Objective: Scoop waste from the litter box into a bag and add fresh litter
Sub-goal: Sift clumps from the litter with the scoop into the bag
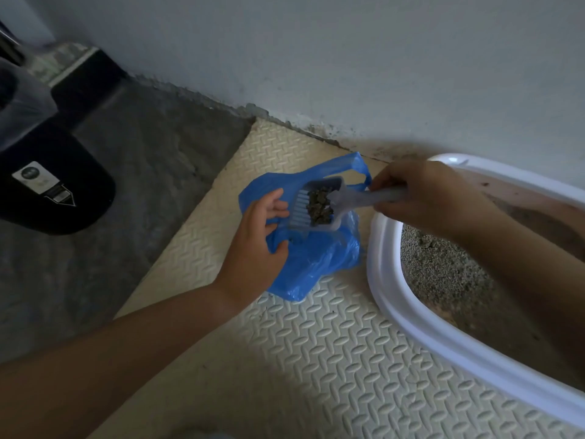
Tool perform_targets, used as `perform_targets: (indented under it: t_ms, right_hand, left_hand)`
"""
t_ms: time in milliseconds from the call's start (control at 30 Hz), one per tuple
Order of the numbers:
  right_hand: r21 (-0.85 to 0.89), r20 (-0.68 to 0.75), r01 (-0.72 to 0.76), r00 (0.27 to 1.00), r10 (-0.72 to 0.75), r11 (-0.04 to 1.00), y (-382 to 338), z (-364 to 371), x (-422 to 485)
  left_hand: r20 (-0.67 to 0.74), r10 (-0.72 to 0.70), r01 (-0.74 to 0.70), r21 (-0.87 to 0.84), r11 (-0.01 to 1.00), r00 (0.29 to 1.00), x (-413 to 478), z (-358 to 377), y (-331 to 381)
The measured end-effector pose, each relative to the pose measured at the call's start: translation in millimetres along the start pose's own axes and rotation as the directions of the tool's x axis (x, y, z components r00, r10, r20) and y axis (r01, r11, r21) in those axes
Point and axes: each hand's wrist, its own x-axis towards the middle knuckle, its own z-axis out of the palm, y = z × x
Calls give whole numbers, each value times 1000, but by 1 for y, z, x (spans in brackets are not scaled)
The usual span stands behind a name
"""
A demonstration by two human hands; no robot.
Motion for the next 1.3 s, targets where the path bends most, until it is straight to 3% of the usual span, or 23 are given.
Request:
perform_targets:
  t_ms: [267, 433, 833, 1067, 1300]
  right_hand:
    - [53, -98, -6, 995, 11, 999, -7, 35, -5]
    - [223, -189, -39, 979, 83, 974, -7, 40, -6]
    - [452, -294, 11, 946, 137, 892, -2, 47, -10]
    - [299, -360, 185, 930, -69, 936, -1, 64, -20]
    - [346, -385, 217, 920, -73, 913, 8, 63, -26]
  left_hand:
    - [-23, -25, 25, -21, 999, 999, 7, 0, -4]
    - [-18, -17, 16, -23, 1000, 1000, 10, 1, -6]
    - [-35, -16, 15, -38, 999, 999, 14, 1, -7]
    - [-22, -19, 18, -44, 999, 1000, 14, 3, -8]
    - [-36, -15, 13, -41, 999, 999, 15, 3, -9]
